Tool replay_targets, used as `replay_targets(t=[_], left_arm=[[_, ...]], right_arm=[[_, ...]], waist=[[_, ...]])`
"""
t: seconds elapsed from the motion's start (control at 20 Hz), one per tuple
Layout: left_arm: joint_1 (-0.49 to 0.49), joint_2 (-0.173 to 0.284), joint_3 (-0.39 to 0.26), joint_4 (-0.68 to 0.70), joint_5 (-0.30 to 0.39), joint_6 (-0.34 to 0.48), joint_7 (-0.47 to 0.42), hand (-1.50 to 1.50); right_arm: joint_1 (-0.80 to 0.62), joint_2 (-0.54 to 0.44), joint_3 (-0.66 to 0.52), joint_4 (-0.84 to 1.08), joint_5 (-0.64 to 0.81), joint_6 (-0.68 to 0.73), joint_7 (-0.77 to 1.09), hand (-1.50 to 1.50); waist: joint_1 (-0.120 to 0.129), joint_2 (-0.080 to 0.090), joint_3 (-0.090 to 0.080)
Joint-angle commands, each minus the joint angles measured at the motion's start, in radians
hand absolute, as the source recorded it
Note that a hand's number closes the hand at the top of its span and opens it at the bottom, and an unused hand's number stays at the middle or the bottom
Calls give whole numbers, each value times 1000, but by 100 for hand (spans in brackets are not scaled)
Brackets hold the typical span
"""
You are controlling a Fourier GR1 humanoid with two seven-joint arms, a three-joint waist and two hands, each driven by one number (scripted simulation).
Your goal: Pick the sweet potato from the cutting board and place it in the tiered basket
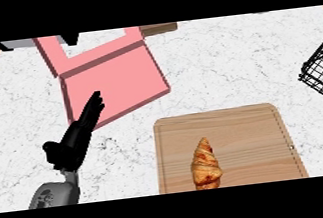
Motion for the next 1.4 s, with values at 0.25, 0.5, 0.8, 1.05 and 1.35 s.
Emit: replay_targets(t=[0.25, 0.5, 0.8, 1.05, 1.35], left_arm=[[-5, -2, 15, 7, 1, 7, 24, 0], [50, 7, 18, -36, 7, -9, 10, 0], [4, -7, 9, -15, -9, 5, 26, 0], [-32, -11, 29, 2, -6, 24, 49, 0], [81, 15, 53, -13, 13, -2, -14, 0]], right_arm=[[-93, 80, -131, 138, -152, 31, 209, -150], [-90, 115, -158, 82, -164, -85, 177, -150], [-43, -3, -162, 82, -49, -308, 121, -150], [39, -141, -235, 61, -30, -427, 82, -150], [240, -251, -489, 42, -201, -372, -85, -150]], waist=[[-17, -3, -1], [-19, -6, -1], [-18, -2, -1], [-45, -7, -1], [-71, -15, 0]])
